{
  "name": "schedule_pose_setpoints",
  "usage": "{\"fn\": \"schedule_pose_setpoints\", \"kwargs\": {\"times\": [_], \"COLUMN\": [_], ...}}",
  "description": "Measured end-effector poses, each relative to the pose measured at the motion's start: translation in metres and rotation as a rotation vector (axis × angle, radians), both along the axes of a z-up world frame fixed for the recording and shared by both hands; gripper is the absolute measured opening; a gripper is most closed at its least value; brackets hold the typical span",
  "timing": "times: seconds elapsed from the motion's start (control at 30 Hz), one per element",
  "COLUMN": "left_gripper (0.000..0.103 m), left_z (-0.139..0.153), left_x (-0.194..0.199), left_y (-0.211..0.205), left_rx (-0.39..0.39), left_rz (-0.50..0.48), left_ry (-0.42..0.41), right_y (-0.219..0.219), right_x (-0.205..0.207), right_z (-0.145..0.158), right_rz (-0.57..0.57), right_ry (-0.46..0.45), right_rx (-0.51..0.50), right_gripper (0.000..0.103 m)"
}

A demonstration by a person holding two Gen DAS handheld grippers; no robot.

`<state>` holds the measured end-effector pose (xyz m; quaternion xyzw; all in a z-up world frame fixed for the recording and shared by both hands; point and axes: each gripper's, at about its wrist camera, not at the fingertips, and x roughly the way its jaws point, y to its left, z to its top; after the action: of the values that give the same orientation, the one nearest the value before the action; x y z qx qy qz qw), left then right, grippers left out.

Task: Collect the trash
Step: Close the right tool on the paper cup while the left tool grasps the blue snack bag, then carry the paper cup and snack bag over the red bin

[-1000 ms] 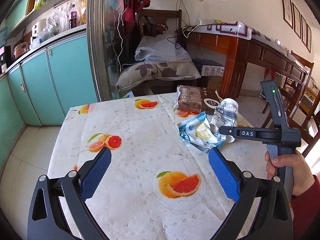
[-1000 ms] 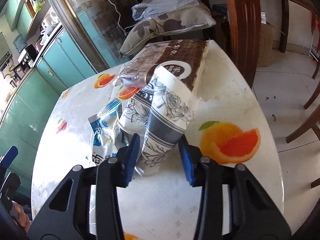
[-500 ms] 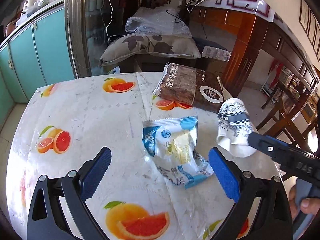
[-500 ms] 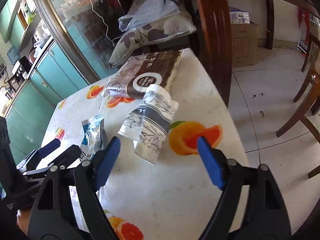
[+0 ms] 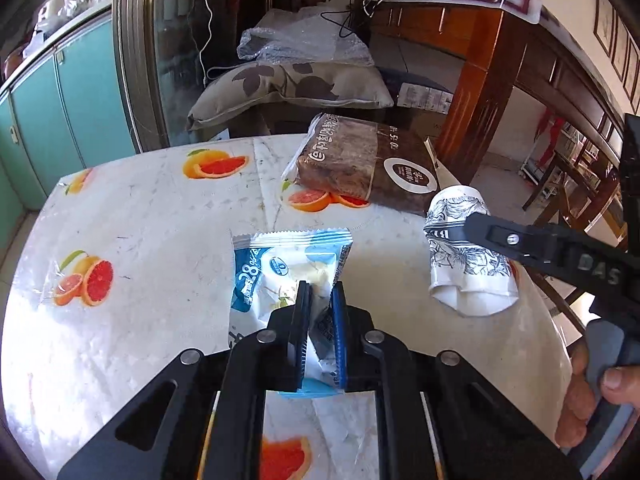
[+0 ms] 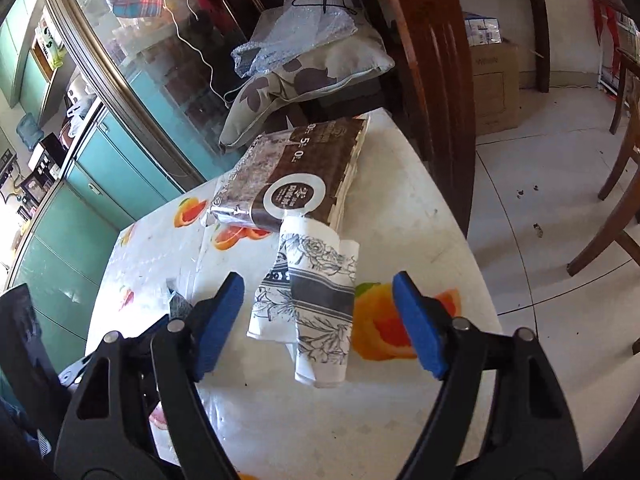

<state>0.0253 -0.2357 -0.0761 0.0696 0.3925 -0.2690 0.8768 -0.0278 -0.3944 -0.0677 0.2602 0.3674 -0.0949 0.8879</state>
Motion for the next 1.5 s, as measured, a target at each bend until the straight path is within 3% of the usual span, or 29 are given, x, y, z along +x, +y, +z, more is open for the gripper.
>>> {"fn": "schedule_pose_setpoints", "kwargs": {"times": [0.03, 0.1, 0.23, 0.57, 0.83, 1.23, 1.5], "left_gripper": [0.009, 0.009, 0.009, 0.009, 0.009, 0.009, 0.009], "left_z": [0.004, 0.011, 0.025, 0.04, 0.043, 0.06, 0.071], "left_x": [-0.004, -0.01, -0.021, -0.031, -0.036, -0.055, -0.034], "left_y": [0.004, 0.012, 0.027, 0.064, 0.089, 0.165, 0.239], "left_rx": [0.005, 0.008, 0.005, -0.029, -0.038, -0.111, -0.107], "left_rz": [0.002, 0.001, -0.01, 0.008, 0.034, 0.002, 0.091], "left_ry": [-0.018, -0.039, -0.077, -0.099, -0.11, -0.173, -0.242], "right_y": [0.002, 0.006, 0.016, 0.041, 0.058, 0.145, 0.204], "right_x": [0.001, 0.002, 0.0, -0.007, -0.007, -0.038, -0.039], "right_z": [-0.004, -0.012, -0.009, 0.016, 0.02, 0.043, 0.055], "right_rz": [-0.001, 0.003, 0.03, 0.078, 0.119, 0.223, 0.29], "right_ry": [-0.001, 0.003, -0.022, -0.085, -0.092, -0.155, -0.191], "right_rx": [0.01, 0.028, 0.029, -0.057, -0.067, -0.331, -0.307], "right_gripper": [0.065, 0.046, 0.03, 0.03, 0.03, 0.03, 0.03]}}
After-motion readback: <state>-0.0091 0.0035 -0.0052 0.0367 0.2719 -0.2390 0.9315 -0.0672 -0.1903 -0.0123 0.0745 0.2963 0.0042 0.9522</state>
